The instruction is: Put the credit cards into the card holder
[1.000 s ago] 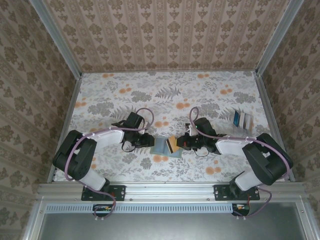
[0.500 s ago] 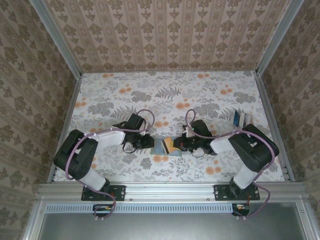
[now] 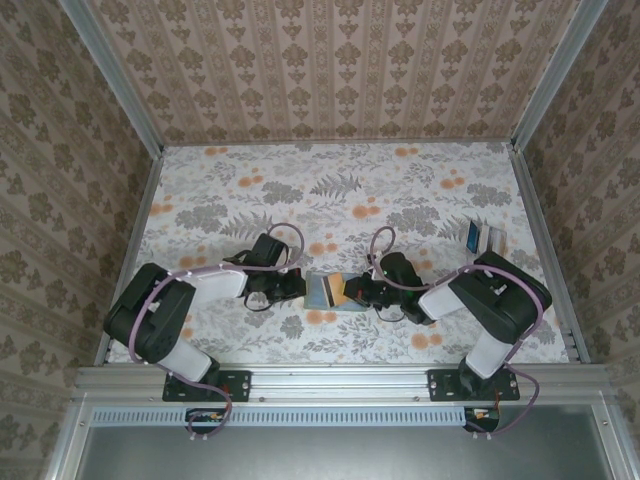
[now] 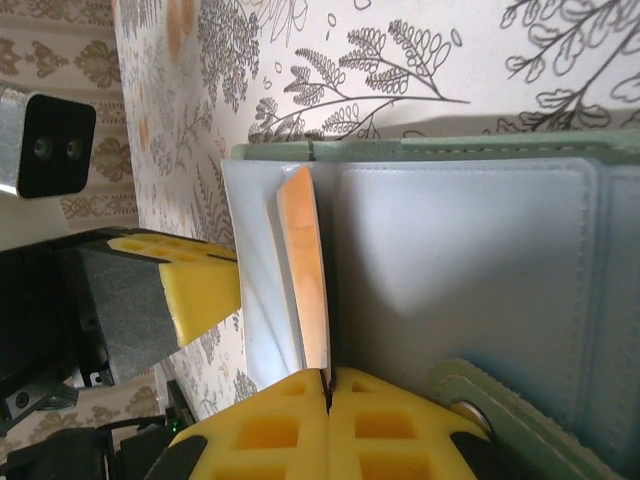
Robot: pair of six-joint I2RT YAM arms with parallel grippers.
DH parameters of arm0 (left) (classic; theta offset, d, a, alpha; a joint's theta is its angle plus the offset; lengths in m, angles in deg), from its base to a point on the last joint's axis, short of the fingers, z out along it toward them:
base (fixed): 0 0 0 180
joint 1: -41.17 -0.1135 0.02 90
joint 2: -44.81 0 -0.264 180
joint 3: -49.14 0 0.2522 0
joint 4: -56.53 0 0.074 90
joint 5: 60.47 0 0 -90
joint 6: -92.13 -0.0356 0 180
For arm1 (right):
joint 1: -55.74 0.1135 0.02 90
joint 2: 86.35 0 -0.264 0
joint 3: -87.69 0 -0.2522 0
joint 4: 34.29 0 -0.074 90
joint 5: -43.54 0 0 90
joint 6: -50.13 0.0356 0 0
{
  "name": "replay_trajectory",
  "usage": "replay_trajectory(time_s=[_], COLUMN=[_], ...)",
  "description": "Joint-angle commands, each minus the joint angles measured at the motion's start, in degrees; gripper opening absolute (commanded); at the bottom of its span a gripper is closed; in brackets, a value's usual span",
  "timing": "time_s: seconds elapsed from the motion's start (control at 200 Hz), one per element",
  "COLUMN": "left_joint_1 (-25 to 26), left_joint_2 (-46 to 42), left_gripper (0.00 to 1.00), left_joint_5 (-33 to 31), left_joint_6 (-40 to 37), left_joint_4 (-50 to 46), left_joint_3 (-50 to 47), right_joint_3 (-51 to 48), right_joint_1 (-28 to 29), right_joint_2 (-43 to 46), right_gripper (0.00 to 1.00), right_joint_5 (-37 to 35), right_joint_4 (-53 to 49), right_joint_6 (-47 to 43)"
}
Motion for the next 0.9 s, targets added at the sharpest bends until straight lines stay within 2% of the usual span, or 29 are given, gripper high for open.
replay_trajectory(time_s=[0.0,0.51,0.715,0.895], left_joint_1=[2.5,2.6,2.9,3.5], left_joint_2=[3.2,4.6,5.1,5.0], left_gripper=[0.01,0.00,0.00,0.00], left_joint_5=[1.0,1.2,1.7,2.0], left_joint_6=[1.8,2.5,3.3,3.8], left_joint_4=[-0.2,1.1,2.6,2.6], left_joint_3=[-2.4,-2.5,-2.8,-2.6], right_joint_3=[-2.7,-5.0,-4.2,-4.3], right_joint_1=[0.8,0.8,1.0,2.2], right_joint_2=[0.1,5.9,5.0,3.8], right_gripper=[0.00,0.00,0.00,0.00], right_joint_5=[-7.0,-10.5,-10.7,-13.8], right_joint_4=[-2.4,-7.8,-6.6,-3.5], right_joint_6=[2.3,1.3,1.3,0.9])
